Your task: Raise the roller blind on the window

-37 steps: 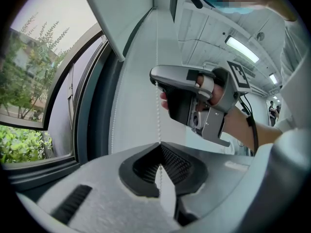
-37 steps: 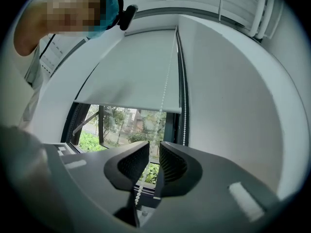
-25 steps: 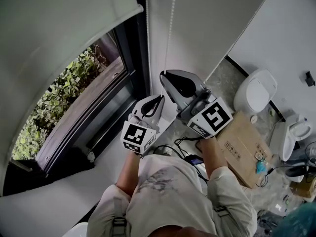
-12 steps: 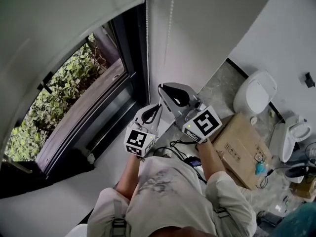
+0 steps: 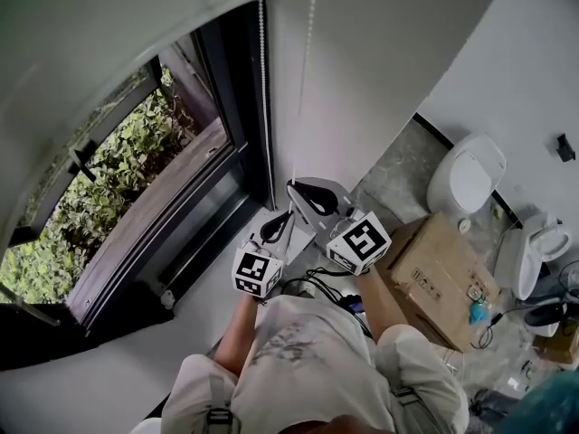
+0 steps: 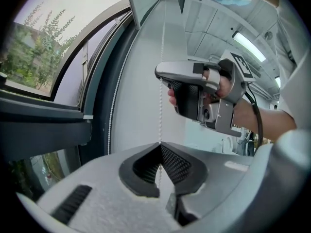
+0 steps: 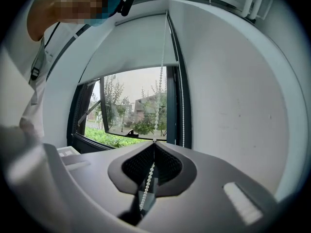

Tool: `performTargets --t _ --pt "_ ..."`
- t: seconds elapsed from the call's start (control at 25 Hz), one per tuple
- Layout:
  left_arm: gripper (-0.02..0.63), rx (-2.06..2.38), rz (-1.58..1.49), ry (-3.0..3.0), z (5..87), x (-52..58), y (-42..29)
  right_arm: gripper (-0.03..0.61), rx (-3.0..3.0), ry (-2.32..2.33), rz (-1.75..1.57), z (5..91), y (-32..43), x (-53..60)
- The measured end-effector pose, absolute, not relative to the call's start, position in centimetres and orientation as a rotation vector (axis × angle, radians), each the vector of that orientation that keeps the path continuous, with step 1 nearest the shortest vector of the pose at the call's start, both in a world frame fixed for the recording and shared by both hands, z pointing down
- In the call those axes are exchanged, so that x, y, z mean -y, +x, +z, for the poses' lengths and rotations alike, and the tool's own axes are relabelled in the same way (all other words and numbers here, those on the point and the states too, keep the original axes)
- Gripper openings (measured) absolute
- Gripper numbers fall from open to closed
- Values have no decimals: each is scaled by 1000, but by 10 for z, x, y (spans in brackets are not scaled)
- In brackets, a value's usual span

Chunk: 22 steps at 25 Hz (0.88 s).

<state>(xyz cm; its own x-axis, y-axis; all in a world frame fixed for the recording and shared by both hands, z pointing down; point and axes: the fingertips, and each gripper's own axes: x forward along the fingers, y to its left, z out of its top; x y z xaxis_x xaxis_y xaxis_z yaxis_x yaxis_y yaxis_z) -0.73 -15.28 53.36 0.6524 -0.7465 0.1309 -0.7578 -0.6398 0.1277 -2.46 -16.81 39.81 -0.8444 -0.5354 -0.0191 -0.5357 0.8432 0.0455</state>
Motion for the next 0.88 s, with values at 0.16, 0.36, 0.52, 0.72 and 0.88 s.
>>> performTargets --t 0.16,0.36,0.52,0.72,0.88 --pt "8 1231 116 2663 553 151 -8 9 -3041 -882 36 418 -25 168" --pt "8 1221 128 2647 565 146 -8 9 -3051 -885 2 431 -23 165" --pt "9 1216 123 2644 567 143 -7 9 -3044 -896 -2 433 -22 163" --pt "65 1191 125 2665 546 131 -10 9 -3046 -916 14 433 -19 165" --pt "81 1207 69 2694 505 129 -21 9 -3034 -928 17 434 -17 165"
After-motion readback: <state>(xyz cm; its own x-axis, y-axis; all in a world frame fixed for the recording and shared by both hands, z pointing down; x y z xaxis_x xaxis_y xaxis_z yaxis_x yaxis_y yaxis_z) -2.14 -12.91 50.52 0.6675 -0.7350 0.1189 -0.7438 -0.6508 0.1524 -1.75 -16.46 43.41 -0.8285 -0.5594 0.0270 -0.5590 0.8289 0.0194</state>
